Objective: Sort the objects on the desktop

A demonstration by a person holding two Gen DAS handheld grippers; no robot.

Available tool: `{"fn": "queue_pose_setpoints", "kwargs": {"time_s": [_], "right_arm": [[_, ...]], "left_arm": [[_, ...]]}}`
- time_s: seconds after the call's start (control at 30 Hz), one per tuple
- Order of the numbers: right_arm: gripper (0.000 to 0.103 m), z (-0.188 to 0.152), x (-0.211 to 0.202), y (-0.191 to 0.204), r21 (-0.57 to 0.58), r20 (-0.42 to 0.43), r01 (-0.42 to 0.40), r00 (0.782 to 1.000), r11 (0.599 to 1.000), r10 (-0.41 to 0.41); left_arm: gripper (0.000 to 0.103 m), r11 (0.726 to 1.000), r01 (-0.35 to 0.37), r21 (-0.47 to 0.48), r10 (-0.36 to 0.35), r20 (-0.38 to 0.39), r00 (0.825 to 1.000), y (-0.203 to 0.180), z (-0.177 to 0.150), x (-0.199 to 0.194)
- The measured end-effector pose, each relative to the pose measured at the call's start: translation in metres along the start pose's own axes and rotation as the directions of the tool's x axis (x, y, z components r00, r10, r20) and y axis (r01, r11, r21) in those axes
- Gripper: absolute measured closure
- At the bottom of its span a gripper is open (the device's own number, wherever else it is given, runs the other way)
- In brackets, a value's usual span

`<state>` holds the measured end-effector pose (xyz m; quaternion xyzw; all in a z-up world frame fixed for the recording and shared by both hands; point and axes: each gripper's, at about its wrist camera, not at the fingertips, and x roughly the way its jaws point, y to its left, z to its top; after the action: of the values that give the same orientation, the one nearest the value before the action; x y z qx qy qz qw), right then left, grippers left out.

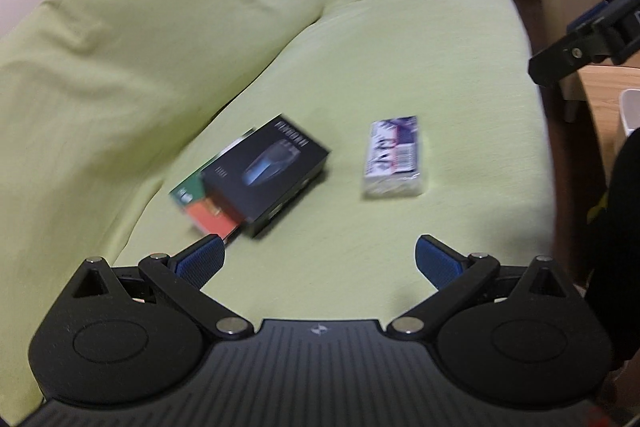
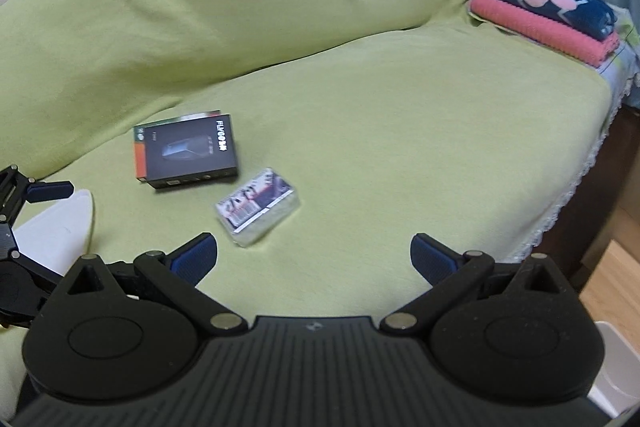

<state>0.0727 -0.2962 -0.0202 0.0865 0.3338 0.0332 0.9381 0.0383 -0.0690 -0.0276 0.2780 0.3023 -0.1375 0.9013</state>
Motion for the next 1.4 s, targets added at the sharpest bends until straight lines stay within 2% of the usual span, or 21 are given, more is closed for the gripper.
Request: {"fn": "queue_pose_setpoints", "kwargs": {"time_s": [0.1, 0.23, 0.33, 0.5, 0.63, 0.93, 1.23, 1.4], "right_arm": [[0.001, 0.000, 0.009, 0.008, 0.000, -0.011, -0.022, 1.000, 1.000, 0.022], [0.001, 0.001, 0.019, 0.019, -0.036, -0.019, -0.079, 0.997, 0.996, 0.078], [0.001, 0.005, 0.026, 0.028, -0.060, -0.022, -0.105, 0.994, 0.993, 0.104], [0.001, 0.013, 0.041, 0.038, -0.058, -0.016, -0.127, 0.992, 0.990, 0.126], [0.001, 0.016, 0.056, 0.046, -0.057, -0.005, -0.151, 0.989, 0.987, 0.151], [0.001, 0.027, 0.097, 0.064, -0.038, 0.047, -0.213, 0.976, 0.976, 0.215], [0.001, 0.011, 0.115, 0.064, 0.018, 0.045, -0.221, 0.974, 0.975, 0.220], [0.001, 0.008, 0.117, 0.065, 0.009, 0.049, -0.204, 0.978, 0.979, 0.203]], "left_arm": [[0.001, 1.000, -0.007, 0.023, 0.007, 0.003, 1.000, 0.006, -0.003, 0.002], [0.001, 0.993, -0.007, 0.116, 0.004, 0.027, 1.000, 0.010, 0.000, 0.013], [0.001, 0.980, -0.033, 0.196, 0.027, 0.029, 0.999, 0.013, 0.003, 0.024], [0.001, 0.969, -0.025, 0.245, 0.020, 0.020, 1.000, 0.028, 0.006, 0.040], [0.001, 0.946, -0.019, 0.323, 0.021, -0.002, 1.000, 0.034, 0.006, 0.058], [0.001, 0.920, 0.002, 0.393, 0.006, -0.020, 1.000, 0.051, 0.007, 0.098], [0.001, 0.893, 0.046, 0.448, -0.038, -0.027, 0.999, 0.057, 0.013, 0.125], [0.003, 0.876, 0.070, 0.478, -0.062, -0.032, 0.998, 0.060, 0.016, 0.140]]}}
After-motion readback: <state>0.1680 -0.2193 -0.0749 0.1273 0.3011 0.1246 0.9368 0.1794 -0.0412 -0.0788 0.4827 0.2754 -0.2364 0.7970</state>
